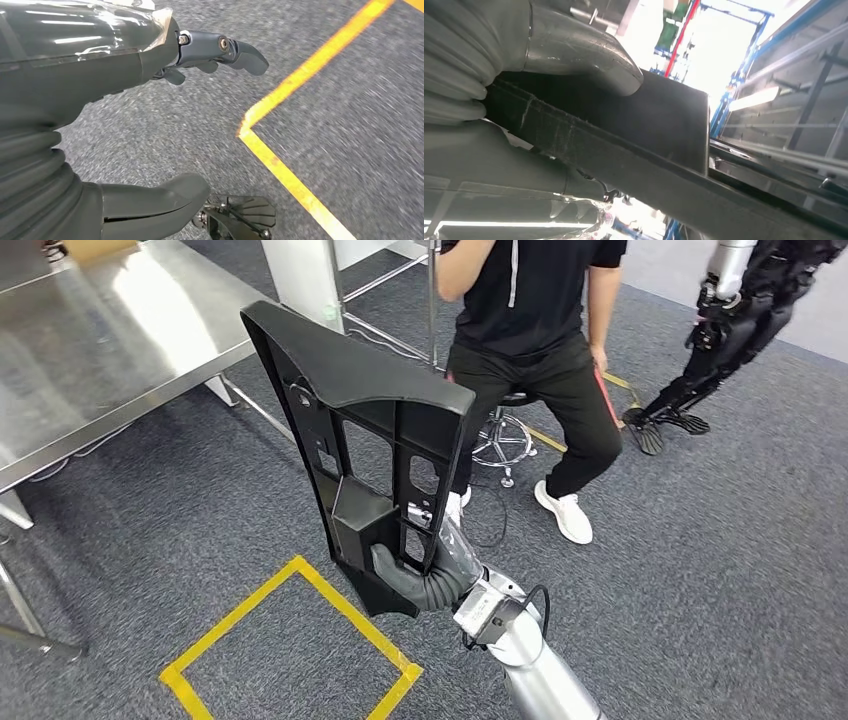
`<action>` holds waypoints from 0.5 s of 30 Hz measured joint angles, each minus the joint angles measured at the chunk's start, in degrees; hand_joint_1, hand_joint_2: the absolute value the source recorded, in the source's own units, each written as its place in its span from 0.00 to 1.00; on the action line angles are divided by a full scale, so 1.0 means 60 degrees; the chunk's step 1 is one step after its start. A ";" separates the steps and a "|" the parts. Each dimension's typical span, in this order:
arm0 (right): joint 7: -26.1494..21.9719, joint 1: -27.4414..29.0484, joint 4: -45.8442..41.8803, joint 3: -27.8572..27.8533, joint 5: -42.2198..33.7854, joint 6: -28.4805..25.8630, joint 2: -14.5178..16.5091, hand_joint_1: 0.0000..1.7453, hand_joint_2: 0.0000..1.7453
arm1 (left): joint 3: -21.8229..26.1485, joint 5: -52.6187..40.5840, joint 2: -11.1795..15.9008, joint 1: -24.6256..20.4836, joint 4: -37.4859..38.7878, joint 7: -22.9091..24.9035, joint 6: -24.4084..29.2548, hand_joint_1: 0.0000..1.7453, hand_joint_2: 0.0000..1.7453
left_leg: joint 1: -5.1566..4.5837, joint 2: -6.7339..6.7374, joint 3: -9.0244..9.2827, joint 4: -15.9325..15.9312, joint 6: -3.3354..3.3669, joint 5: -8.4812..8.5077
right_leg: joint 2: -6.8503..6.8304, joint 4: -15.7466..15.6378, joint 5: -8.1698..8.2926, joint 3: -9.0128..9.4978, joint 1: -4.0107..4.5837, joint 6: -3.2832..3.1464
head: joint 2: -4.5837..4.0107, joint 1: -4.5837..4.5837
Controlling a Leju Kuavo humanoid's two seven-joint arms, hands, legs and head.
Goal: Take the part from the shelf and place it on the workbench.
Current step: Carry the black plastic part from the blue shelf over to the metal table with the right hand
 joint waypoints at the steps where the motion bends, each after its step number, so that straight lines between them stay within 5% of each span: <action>1: 0.0000 -0.0002 0.0031 0.0029 0.0001 -0.0020 0.0000 1.00 1.00 | 0.0001 -0.0002 0.0017 0.0002 0.0000 0.0007 0.0003 0.00 1.00 | -0.0001 0.0099 0.0310 -0.0540 0.0013 0.0276 | -0.0100 0.0003 -0.0008 0.0005 0.0003 0.0007 | 0.0000 0.0000; 4: -0.0002 -0.0013 0.0077 0.0081 0.0006 -0.0052 -0.0002 1.00 1.00 | 0.0002 -0.0009 0.0053 -0.0047 0.0000 0.0027 0.0005 0.00 1.00 | -0.0060 0.0592 0.1202 -0.2144 0.0128 0.0780 | -0.0354 0.0031 -0.0056 0.0008 0.0101 0.0091 | 0.0000 0.0021; 7: -0.0004 -0.0026 0.0106 0.0122 0.0014 -0.0064 0.0014 1.00 1.00 | 0.0000 -0.0015 0.0057 -0.0077 0.0000 0.0045 0.0004 0.00 1.00 | -0.0128 0.0404 0.1244 -0.2351 0.0285 0.0841 | -0.0589 0.0026 -0.0085 0.0021 0.0167 0.0238 | 0.0000 0.0066; 9: -0.0007 -0.0045 0.0126 0.0149 0.0014 -0.0067 0.0029 1.00 1.00 | 0.0000 -0.0020 0.0056 -0.0076 0.0000 0.0056 0.0003 0.00 1.00 | -0.0093 0.0210 0.1280 -0.2443 0.0414 0.0924 | -0.0327 0.0314 -0.0276 -0.0073 0.0141 0.0311 | 0.0000 0.0066; 11: -0.0015 -0.0055 0.0149 0.0156 0.0014 -0.0072 0.0018 1.00 1.00 | 0.0002 -0.0024 0.0059 -0.0105 0.0000 0.0062 0.0001 0.00 1.00 | -0.0051 0.0007 0.1281 -0.2490 0.0505 0.0989 | 0.0210 0.1352 -0.0773 -0.0535 0.0077 0.0292 | 0.0000 0.0087; 13: -0.0016 -0.0038 0.0186 0.0160 0.0014 -0.0075 -0.0013 1.00 1.00 | 0.0002 -0.0026 0.0057 -0.0126 0.0000 0.0063 -0.0002 0.00 1.00 | -0.0040 -0.0243 0.1240 -0.2487 0.0533 0.1020 | 0.0449 0.2590 -0.1226 -0.1139 0.0054 0.0291 | 0.0000 0.0110; 15: -0.0015 -0.0022 0.0223 0.0163 0.0014 -0.0076 -0.0040 1.00 1.00 | 0.0002 -0.0026 0.0047 -0.0105 0.0000 0.0064 -0.0002 0.00 1.00 | -0.0030 -0.0508 0.1223 -0.2481 0.0513 0.1044 | 0.0499 0.2685 -0.1147 -0.1185 0.0034 0.0413 | 0.0000 0.0110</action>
